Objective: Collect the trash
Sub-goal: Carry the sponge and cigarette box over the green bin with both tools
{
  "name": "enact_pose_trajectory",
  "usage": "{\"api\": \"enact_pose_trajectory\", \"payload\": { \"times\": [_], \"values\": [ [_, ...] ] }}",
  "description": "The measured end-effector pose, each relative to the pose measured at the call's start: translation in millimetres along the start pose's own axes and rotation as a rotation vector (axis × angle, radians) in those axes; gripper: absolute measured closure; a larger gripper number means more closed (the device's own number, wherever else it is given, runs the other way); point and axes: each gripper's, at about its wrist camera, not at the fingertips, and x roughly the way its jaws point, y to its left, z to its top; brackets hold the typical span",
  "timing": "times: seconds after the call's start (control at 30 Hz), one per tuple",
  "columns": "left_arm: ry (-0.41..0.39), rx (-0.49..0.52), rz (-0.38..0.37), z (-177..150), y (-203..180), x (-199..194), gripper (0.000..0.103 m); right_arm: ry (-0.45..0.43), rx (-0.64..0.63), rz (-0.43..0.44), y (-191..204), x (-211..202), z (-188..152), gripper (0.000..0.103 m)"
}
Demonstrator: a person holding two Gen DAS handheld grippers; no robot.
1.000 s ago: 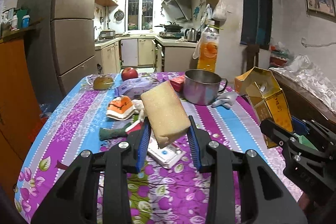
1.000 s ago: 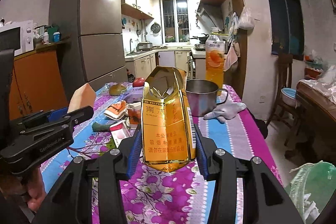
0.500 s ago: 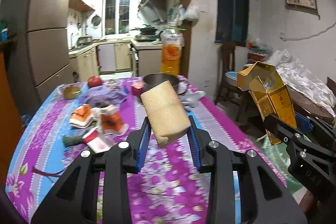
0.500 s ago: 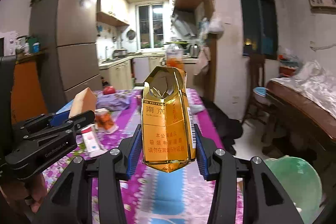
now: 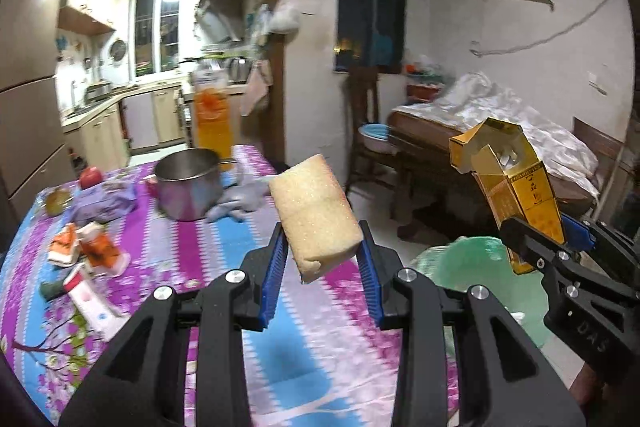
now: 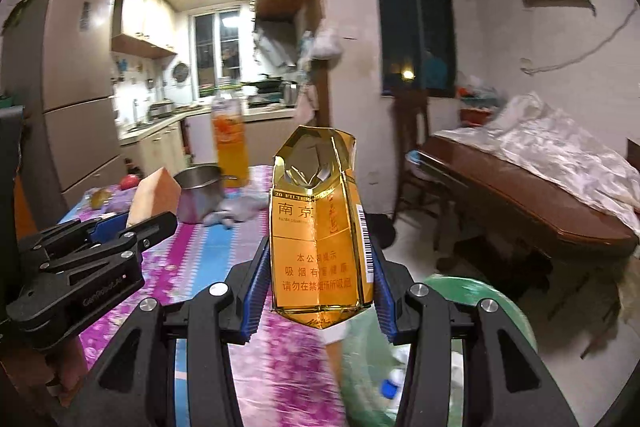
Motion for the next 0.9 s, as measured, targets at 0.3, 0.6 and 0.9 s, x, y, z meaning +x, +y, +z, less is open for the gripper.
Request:
{"api": "enact_pose_trajectory", "payload": {
  "times": [0.3,0.6,0.9],
  "values": [
    [0.093,0.067,-0.134,3,-73,44,0.070,0.151,0.049,-0.091,-103,20,-6,0.056],
    [0.246,0.135,-0.205,-20,-133,99,0.070,0.370,0.112,-0.127,-182,76,-35,0.056],
    [0.353,0.154,-0.217,-38,-153,132,0.070,0.493,0.118,-0.155,-208,99,-68,0.056]
  ]
}}
